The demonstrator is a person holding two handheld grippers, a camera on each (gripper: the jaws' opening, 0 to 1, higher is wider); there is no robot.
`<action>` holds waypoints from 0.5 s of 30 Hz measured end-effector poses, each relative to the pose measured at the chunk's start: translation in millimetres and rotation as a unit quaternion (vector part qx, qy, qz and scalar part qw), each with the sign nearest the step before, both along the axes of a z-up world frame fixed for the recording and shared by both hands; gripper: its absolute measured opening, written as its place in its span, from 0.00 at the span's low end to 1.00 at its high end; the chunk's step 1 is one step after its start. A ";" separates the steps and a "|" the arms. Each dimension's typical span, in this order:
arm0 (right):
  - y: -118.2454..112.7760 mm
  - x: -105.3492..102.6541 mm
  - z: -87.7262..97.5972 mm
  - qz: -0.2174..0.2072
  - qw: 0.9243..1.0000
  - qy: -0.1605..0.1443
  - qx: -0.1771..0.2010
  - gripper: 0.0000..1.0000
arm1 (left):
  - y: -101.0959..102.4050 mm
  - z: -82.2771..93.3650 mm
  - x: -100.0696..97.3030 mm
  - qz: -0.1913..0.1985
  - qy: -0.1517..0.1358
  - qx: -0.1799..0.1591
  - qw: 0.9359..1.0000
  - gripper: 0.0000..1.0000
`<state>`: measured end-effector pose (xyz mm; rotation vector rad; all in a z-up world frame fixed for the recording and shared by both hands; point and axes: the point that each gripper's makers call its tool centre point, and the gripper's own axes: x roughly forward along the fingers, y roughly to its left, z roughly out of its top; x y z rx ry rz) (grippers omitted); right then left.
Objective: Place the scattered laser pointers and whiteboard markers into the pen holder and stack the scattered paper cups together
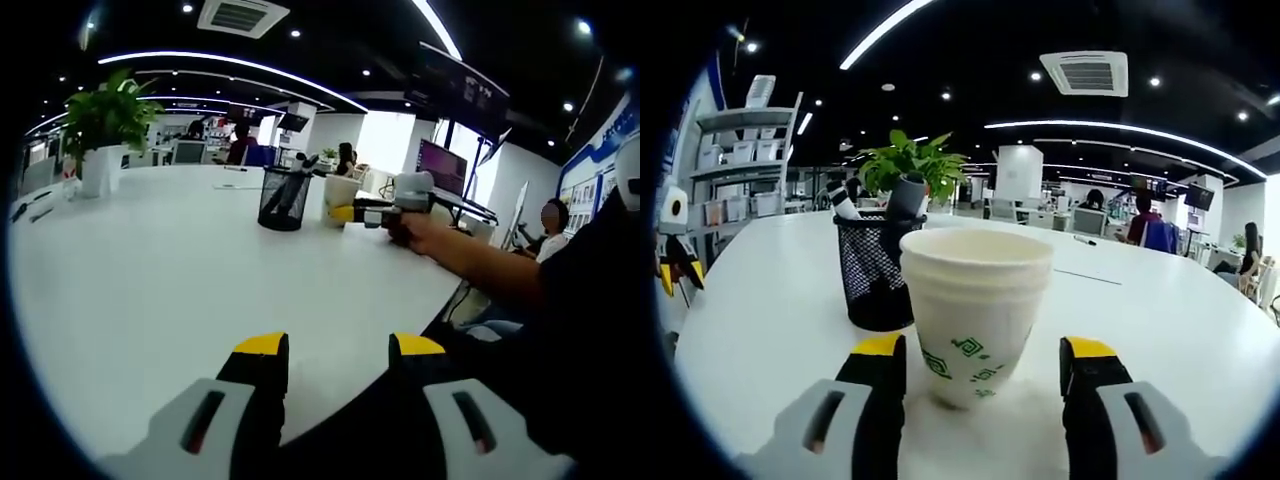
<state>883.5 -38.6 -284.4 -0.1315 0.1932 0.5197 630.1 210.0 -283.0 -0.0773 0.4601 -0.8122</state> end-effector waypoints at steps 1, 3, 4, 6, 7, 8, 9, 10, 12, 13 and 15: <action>-2.7 0.8 1.1 -0.008 1.000 0.004 0.011 0.66 | 0.1 0.9 0.0 0.000 -0.001 -0.001 1.000 0.41; -5.3 0.6 3.0 -0.017 0.999 0.014 0.036 0.66 | 0.4 2.4 0.0 0.002 -0.003 -0.002 1.000 0.41; -6.5 0.6 4.0 -0.016 0.999 0.013 0.035 0.67 | 0.6 2.9 -0.1 0.003 -0.003 -0.003 1.000 0.41; -7.2 -0.7 4.7 -0.018 0.999 0.016 0.039 0.68 | 1.3 4.6 -1.1 0.002 -0.006 -0.001 1.000 0.41; -7.9 -1.2 5.2 -0.019 0.999 0.017 0.041 0.69 | 2.2 5.7 -1.4 0.003 -0.007 -0.001 1.000 0.41; -8.4 -1.8 5.6 -0.020 0.999 0.018 0.042 0.70 | 3.5 7.0 -1.2 0.005 -0.008 -0.003 1.000 0.41; -9.0 -2.6 5.6 -0.020 0.999 0.019 0.042 0.70 | 4.8 7.9 -1.0 0.007 -0.009 -0.004 1.000 0.41; -10.0 -3.7 5.7 -0.020 0.999 0.020 0.042 0.70 | 5.4 8.3 -0.9 0.009 -0.010 -0.005 1.000 0.41; -11.4 -5.5 5.7 -0.021 0.999 0.022 0.041 0.70 | 6.3 8.3 -1.0 0.010 -0.011 -0.005 1.000 0.41; -12.3 -6.9 5.7 -0.022 0.999 0.023 0.040 0.70 | 6.5 8.0 -1.5 0.010 -0.011 -0.005 1.000 0.41; -13.4 -10.7 7.2 -0.023 0.999 0.022 0.041 0.70 | 6.6 7.3 -2.5 0.010 -0.010 -0.006 1.000 0.41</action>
